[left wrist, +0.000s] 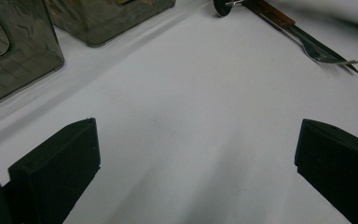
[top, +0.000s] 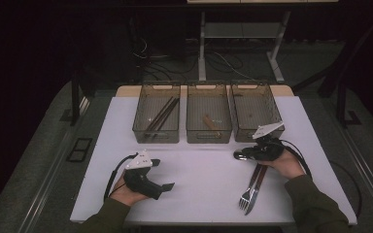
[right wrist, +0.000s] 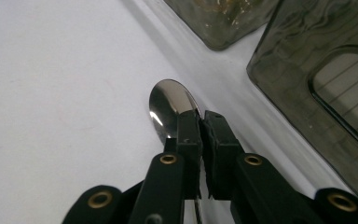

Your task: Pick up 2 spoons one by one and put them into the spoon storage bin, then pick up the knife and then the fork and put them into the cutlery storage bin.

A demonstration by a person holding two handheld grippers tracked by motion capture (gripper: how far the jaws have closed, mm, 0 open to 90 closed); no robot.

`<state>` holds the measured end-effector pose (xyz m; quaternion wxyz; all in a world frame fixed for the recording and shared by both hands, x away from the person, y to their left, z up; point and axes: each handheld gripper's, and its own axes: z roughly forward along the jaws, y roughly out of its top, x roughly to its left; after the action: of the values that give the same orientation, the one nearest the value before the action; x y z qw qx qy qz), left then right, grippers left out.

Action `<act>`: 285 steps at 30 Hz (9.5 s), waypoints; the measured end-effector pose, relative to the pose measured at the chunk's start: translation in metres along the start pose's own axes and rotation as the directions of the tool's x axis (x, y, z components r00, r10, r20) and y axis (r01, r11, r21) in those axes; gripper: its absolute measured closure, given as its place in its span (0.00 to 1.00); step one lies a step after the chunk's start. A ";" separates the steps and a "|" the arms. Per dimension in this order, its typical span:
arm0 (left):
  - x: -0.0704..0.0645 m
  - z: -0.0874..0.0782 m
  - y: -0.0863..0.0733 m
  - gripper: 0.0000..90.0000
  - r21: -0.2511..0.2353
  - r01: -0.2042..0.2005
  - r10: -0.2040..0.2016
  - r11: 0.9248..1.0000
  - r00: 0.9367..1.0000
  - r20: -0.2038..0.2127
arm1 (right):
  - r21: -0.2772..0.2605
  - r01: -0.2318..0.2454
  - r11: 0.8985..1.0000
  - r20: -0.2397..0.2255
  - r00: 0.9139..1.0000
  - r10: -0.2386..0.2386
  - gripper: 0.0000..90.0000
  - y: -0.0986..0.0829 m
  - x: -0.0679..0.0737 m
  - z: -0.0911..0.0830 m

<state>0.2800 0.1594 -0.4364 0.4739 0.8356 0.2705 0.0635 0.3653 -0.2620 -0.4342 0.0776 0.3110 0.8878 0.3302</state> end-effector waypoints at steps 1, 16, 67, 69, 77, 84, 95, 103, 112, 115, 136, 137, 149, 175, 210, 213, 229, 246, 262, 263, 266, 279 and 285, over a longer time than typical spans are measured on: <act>0.000 0.000 0.000 0.00 0.000 0.000 0.000 1.000 1.000 0.000 | -0.003 0.003 1.000 -0.003 1.000 -0.003 0.96 0.000 0.000 -0.001; 0.000 0.000 0.000 0.00 -0.002 -0.001 0.001 1.000 1.000 0.002 | -0.003 0.008 1.000 -0.064 0.998 -0.008 0.99 0.001 -0.001 -0.005; 0.002 0.000 0.000 0.00 -0.013 0.005 -0.005 1.000 1.000 0.004 | -0.300 -0.106 0.948 -0.028 0.994 0.102 0.99 0.045 -0.014 -0.061; 0.002 0.000 0.000 0.00 -0.012 0.004 -0.004 1.000 1.000 0.005 | -0.304 -0.105 0.947 -0.021 0.994 0.103 0.99 0.050 -0.015 -0.061; 0.001 0.000 0.000 0.00 -0.013 -0.009 0.009 1.000 1.000 0.011 | -0.334 -0.113 0.936 0.007 0.992 0.122 0.99 0.069 -0.021 -0.064; 0.000 0.000 0.000 0.00 -0.017 -0.009 0.009 1.000 1.000 0.012 | -0.364 -0.128 0.923 0.010 0.990 0.141 0.99 0.089 -0.025 -0.064; -0.001 0.000 0.000 0.00 -0.018 -0.011 0.011 1.000 1.000 0.012 | -0.403 -0.135 0.905 0.042 0.985 0.166 0.99 0.116 -0.029 -0.056; -0.002 0.001 0.000 0.00 -0.021 -0.007 0.007 1.000 1.000 0.018 | -0.430 -0.122 0.895 0.071 0.983 0.169 0.99 0.143 -0.032 -0.055; -0.002 0.000 0.001 0.00 -0.024 -0.016 0.017 1.000 1.000 0.023 | -0.428 -0.089 0.900 0.116 0.982 0.152 0.99 0.177 -0.033 -0.039; -0.002 0.000 0.001 0.00 -0.022 -0.021 0.021 1.000 0.999 0.023 | -0.424 -0.075 0.903 0.128 0.982 0.142 0.99 0.183 -0.032 -0.030; -0.004 0.001 0.000 0.00 -0.017 -0.031 0.032 0.999 0.999 0.025 | -0.303 -0.113 0.946 0.166 0.971 0.170 0.99 0.161 -0.036 0.036; -0.003 0.001 0.000 0.00 -0.014 -0.035 0.036 0.999 0.999 0.024 | -0.295 -0.114 0.949 0.171 0.970 0.170 0.99 0.159 -0.036 0.038; -0.004 0.001 0.000 0.00 -0.013 -0.028 0.029 1.000 0.999 0.027 | -0.278 -0.141 0.950 0.192 0.961 0.198 0.74 0.154 -0.036 0.037; 0.003 -0.001 -0.003 0.00 -0.018 0.003 -0.003 1.000 1.000 0.015 | -0.334 -0.170 0.927 0.041 0.980 0.194 0.65 0.102 -0.020 -0.021; 0.001 0.000 -0.001 0.00 -0.009 -0.006 0.006 1.000 1.000 0.006 | -0.200 -0.049 0.979 -0.012 0.999 0.048 1.00 0.010 0.018 -0.051; 0.000 0.000 -0.001 0.00 -0.010 -0.007 0.007 1.000 1.000 0.005 | -0.184 -0.046 0.982 -0.018 0.999 0.043 1.00 0.004 0.022 -0.052; 0.000 -0.001 -0.001 0.00 -0.007 -0.007 0.007 1.000 1.000 0.000 | -0.103 -0.016 0.995 -0.052 0.999 0.010 1.00 -0.032 0.040 -0.054; 0.001 -0.001 -0.001 0.00 -0.010 -0.005 0.005 1.000 1.000 0.001 | -0.039 0.027 0.999 -0.113 0.993 -0.032 1.00 -0.055 0.068 -0.047; -0.001 0.000 -0.001 0.00 -0.002 -0.013 0.013 1.000 1.000 -0.005 | 0.011 0.071 0.997 -0.139 0.988 -0.069 1.00 -0.058 0.076 -0.032; -0.001 0.000 -0.001 0.00 -0.002 -0.013 0.013 1.000 1.000 -0.005 | 0.011 0.069 0.998 -0.138 0.988 -0.067 1.00 -0.058 0.076 -0.032; -0.001 0.000 -0.001 0.00 -0.002 -0.013 0.013 1.000 1.000 -0.005 | 0.008 0.068 0.998 -0.133 0.989 -0.066 1.00 -0.057 0.077 -0.032; -0.001 0.000 -0.001 0.00 0.001 -0.012 0.013 1.000 1.000 -0.006 | -0.024 0.081 0.996 -0.121 0.989 -0.083 1.00 -0.047 0.076 -0.025; 0.000 0.000 -0.001 0.00 -0.001 -0.012 0.012 1.000 1.000 -0.006 | 0.004 0.104 0.995 -0.132 0.986 -0.103 1.00 -0.050 0.083 -0.025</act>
<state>0.2794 0.1595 -0.4369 0.4731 0.8368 0.2668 0.0693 0.2660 -0.2545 -0.4411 0.0341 0.2425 0.9077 0.3407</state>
